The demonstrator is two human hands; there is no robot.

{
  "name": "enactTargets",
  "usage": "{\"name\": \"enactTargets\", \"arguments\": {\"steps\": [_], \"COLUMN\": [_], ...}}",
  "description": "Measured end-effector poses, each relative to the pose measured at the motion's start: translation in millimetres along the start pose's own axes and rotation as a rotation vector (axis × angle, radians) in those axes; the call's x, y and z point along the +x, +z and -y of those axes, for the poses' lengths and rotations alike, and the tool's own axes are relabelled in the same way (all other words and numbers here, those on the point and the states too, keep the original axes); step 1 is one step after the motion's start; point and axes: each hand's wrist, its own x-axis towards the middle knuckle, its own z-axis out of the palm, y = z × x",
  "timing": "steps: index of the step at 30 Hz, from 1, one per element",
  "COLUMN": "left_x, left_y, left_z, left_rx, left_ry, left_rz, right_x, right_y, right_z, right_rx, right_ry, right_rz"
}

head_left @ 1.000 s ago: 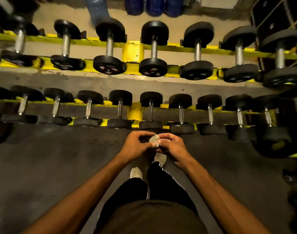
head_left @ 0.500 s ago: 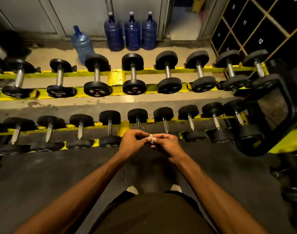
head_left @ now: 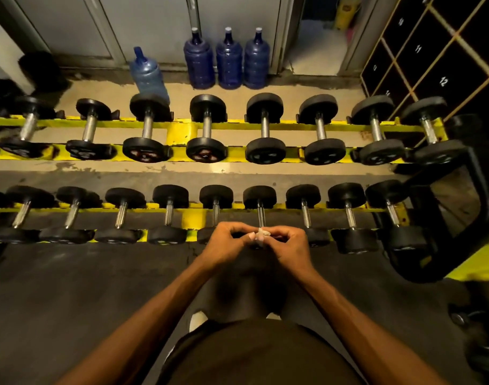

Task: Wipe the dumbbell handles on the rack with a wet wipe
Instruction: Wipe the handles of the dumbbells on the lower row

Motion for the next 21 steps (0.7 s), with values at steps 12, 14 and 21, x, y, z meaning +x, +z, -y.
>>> {"name": "enactTargets", "arguments": {"steps": [12,14,21], "left_x": [43.8,63.9,150.9], "left_y": [45.3,49.6,65.6], "left_z": [24.3,30.7,93.6], "left_rx": [0.040,0.059,0.183], "left_ry": [-0.243,-0.278,-0.367], "left_rz": [-0.206,-0.218,-0.114], "right_x": [60.0,80.3,161.6], "right_y": [-67.4,-62.9,-42.1], "right_z": [-40.2,-49.0,-99.9], "right_rx": [-0.027,-0.022,-0.021], "right_ry": [0.124,0.183,0.335], "right_rz": [0.025,0.029,0.043]}}
